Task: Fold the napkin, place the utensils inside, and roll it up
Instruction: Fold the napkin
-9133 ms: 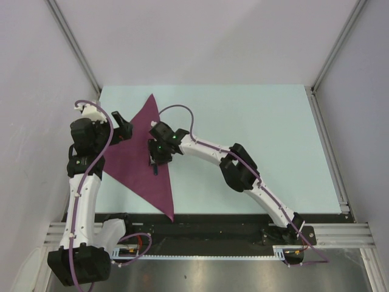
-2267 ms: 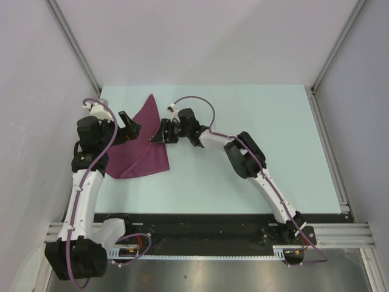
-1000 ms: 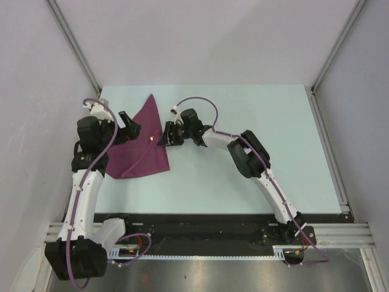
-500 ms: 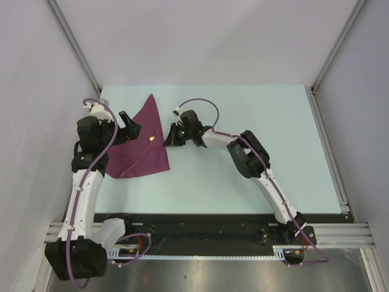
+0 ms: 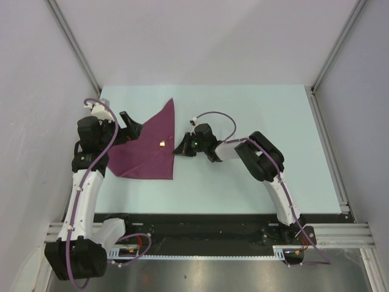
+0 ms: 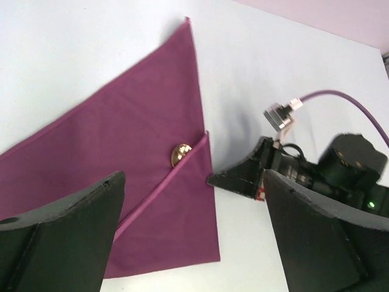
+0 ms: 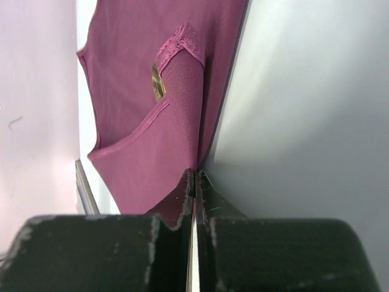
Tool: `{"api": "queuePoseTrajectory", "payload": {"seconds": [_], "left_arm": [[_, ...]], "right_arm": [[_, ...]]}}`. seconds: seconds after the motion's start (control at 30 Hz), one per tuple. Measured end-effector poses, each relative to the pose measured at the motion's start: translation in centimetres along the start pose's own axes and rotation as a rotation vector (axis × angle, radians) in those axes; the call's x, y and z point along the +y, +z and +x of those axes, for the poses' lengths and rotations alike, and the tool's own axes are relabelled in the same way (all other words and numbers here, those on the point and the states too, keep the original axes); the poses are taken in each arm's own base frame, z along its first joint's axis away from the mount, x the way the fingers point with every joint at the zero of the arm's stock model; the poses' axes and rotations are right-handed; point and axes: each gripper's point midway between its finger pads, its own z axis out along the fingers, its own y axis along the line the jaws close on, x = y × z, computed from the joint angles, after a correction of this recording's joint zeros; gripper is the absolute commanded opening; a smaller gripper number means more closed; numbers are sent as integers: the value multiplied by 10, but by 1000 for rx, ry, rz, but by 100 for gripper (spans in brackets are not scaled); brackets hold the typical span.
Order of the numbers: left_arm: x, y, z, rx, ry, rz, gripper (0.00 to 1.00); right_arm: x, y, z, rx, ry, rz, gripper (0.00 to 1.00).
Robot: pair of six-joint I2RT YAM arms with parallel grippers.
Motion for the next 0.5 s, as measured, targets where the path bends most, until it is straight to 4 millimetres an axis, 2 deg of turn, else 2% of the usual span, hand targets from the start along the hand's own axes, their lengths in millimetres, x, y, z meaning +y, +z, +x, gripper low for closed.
{"api": "queuePoseTrajectory", "payload": {"seconds": [0.23,0.43,0.47,0.5], "left_arm": [[-3,0,1,5,2,14,100],[-5,0,2,7,4,18,100],[-5,0,2,7,4,19,100],[-5,0,2,7,5,19,100]], "right_arm": [[-7,-44,35,-76,85,84,0],[5,-65,87,-112,147,119,0],[7,-66,93,-117,155,121,2],[9,-68,97,-121,161,122,11]]}}
